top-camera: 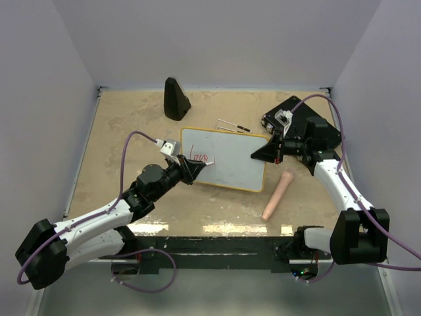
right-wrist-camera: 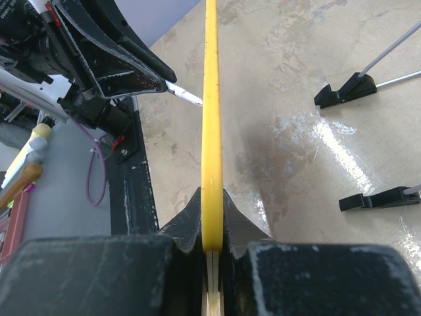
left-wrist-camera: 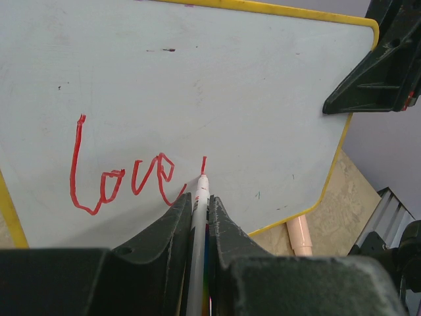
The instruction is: Write a sentence on the whiteboard
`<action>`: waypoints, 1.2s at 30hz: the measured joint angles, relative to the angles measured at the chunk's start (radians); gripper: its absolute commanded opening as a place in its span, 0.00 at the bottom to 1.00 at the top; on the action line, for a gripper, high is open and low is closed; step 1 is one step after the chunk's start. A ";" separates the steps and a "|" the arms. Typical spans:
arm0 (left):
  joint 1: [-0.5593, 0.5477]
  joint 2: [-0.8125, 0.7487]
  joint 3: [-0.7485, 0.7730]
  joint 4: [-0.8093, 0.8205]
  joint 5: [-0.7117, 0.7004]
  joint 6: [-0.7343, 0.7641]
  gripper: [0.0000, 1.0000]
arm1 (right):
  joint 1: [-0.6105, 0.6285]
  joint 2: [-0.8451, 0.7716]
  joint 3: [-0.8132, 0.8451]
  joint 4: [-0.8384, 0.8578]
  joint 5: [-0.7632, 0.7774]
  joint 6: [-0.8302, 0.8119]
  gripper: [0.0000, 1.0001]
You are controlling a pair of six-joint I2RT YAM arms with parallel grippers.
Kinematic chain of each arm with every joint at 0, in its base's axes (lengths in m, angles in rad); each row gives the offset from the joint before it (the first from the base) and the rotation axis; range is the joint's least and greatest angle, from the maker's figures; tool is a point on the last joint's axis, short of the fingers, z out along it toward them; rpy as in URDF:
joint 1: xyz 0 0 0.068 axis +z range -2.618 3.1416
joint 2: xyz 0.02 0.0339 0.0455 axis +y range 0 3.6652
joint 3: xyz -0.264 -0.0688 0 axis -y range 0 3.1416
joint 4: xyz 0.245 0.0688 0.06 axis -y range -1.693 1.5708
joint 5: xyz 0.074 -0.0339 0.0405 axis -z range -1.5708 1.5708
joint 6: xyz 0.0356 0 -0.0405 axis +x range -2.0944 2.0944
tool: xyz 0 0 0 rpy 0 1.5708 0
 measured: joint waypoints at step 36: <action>0.000 0.049 0.056 0.002 0.000 0.017 0.00 | -0.001 0.000 0.000 0.013 0.004 0.000 0.00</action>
